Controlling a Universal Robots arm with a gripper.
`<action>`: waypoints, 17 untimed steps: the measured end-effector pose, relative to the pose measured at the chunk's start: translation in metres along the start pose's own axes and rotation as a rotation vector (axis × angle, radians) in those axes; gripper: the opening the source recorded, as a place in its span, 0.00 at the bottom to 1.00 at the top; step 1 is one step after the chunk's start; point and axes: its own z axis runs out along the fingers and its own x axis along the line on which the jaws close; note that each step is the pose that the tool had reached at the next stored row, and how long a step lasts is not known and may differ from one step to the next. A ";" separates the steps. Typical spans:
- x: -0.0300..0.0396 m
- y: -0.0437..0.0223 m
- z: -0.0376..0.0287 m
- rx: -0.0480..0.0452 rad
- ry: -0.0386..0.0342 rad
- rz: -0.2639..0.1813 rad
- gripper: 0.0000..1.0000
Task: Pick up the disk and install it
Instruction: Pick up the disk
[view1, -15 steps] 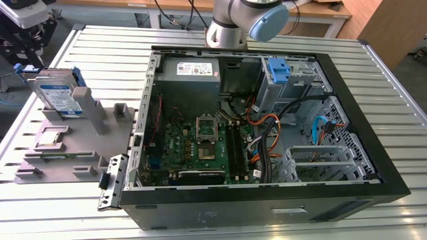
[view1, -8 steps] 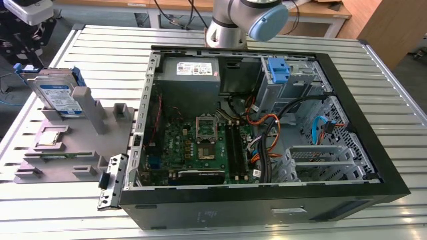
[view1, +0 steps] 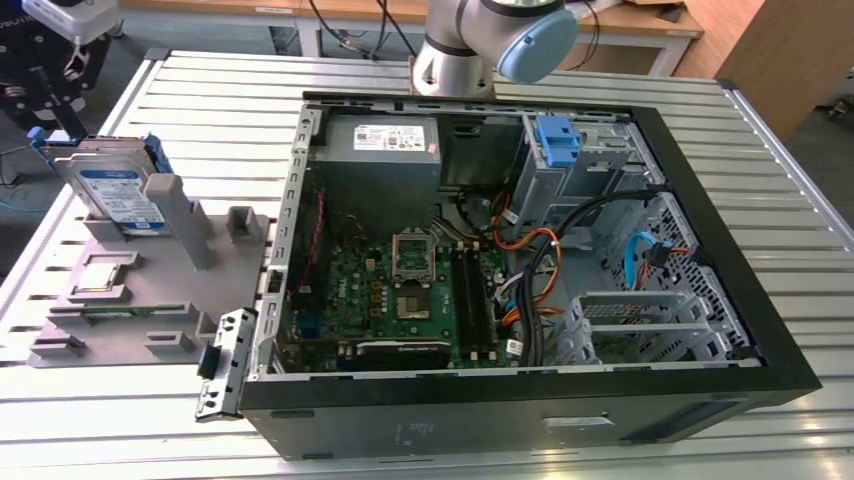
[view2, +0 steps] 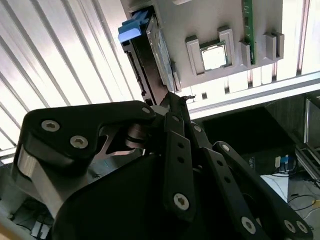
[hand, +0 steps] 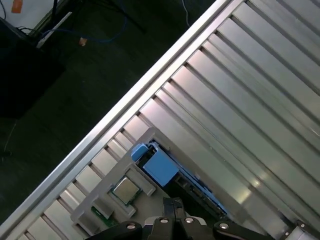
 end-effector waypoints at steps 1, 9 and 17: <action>0.0000 0.0000 0.0000 0.0005 0.0010 -0.018 0.11; 0.0000 0.0000 0.0002 0.0040 0.0088 -0.162 0.11; 0.0000 0.0000 0.0003 0.0075 0.0168 -0.308 0.11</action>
